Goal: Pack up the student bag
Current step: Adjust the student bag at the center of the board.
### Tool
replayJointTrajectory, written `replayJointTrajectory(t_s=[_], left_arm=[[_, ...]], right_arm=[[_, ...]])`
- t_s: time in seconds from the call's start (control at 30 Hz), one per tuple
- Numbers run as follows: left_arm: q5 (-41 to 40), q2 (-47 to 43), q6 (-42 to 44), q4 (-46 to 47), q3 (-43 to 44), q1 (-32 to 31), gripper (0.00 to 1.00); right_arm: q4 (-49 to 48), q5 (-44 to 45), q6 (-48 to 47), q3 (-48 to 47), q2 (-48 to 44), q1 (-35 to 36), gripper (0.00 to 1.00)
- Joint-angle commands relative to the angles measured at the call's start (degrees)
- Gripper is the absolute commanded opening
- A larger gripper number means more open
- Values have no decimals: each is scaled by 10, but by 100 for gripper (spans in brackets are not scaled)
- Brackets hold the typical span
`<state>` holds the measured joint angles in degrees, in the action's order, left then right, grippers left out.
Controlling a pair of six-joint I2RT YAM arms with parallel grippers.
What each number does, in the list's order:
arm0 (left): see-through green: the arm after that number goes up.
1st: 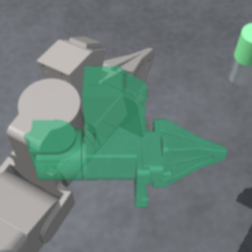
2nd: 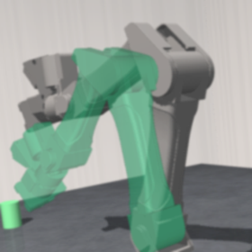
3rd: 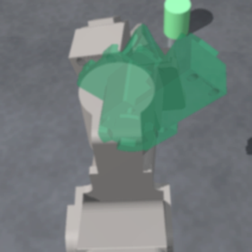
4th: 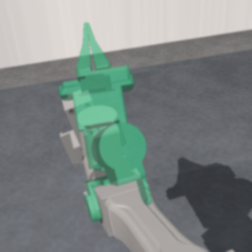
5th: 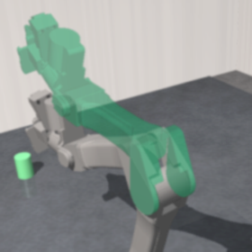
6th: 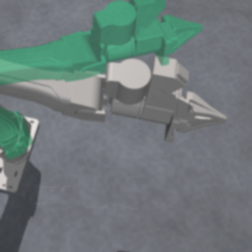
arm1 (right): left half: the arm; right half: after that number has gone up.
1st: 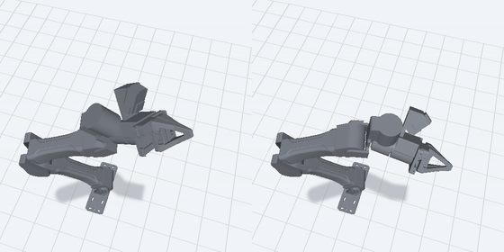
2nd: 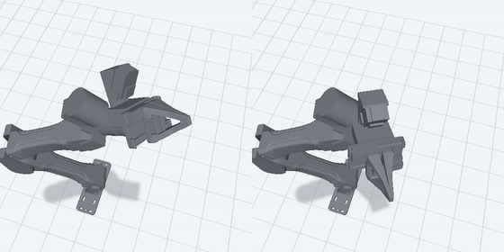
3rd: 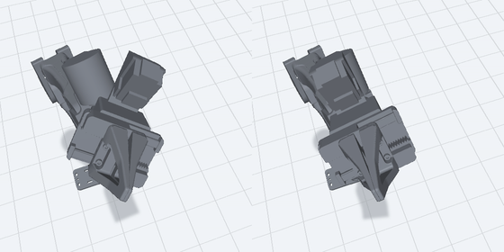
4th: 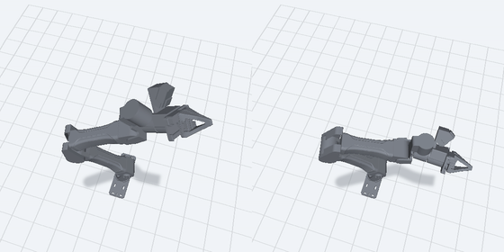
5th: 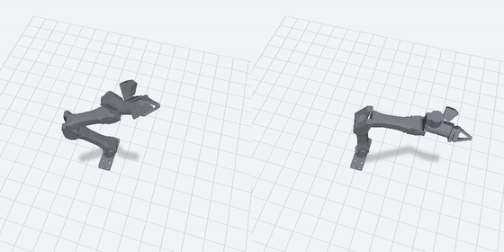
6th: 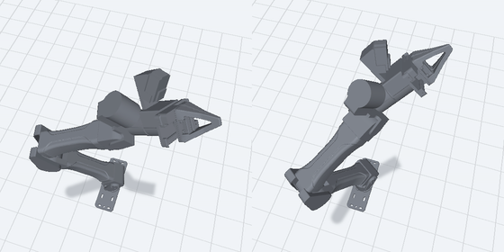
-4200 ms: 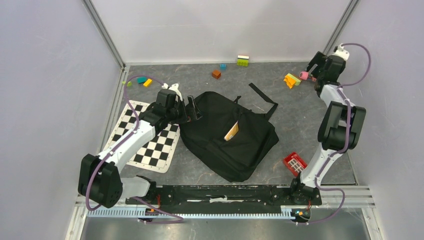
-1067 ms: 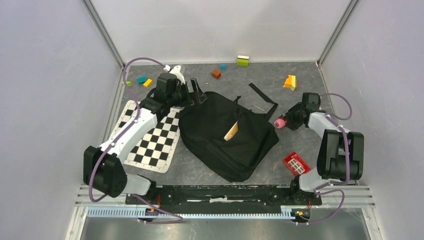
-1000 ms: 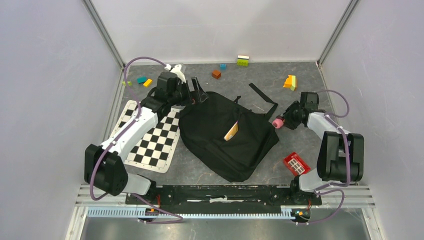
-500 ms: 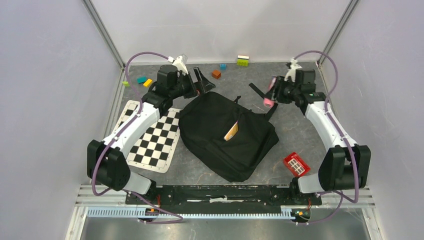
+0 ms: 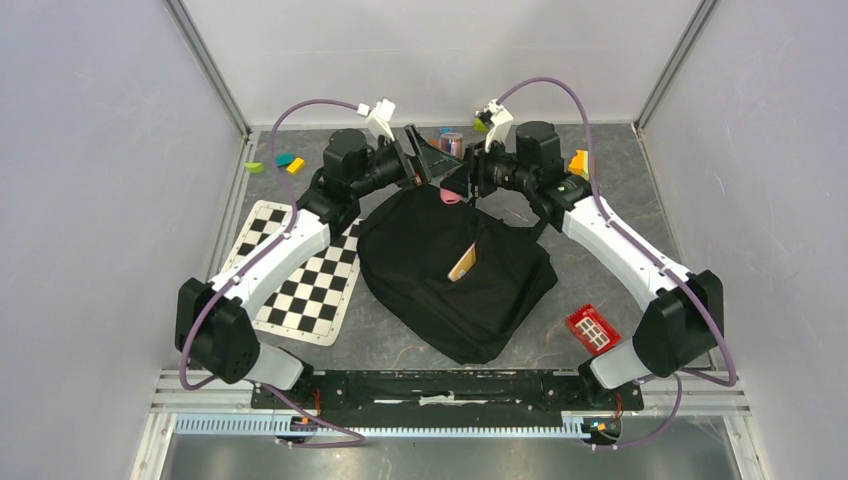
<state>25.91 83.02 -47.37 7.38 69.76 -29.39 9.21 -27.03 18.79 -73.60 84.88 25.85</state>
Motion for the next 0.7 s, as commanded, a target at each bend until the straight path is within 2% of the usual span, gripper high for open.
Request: replayJointTrajectory(t_s=[0.0,0.13,0.27,0.53,0.6,0.67], left_arm=[[-9,-15,-26,38,-1,2,100],[-59,-20,-27,-2,-7,3,99],[-78,-25,-31,-16,-13,3,95],[-114,-27,-21,-54,-11,3,97],[-111,-24,-19,-55,-7,3,91],[-109,-26,-13,-55,-4,3,73]], right_arm=[[-60,-32,-6,-43,13,29,0],[-60,-33,-20,-51,10,49,0],[-57,-41,-26,-53,8,53,0],[-53,-63,-33,-63,8,58,0],[-50,-67,-34,-66,9,61,0],[-44,-63,-36,-68,10,61,0]])
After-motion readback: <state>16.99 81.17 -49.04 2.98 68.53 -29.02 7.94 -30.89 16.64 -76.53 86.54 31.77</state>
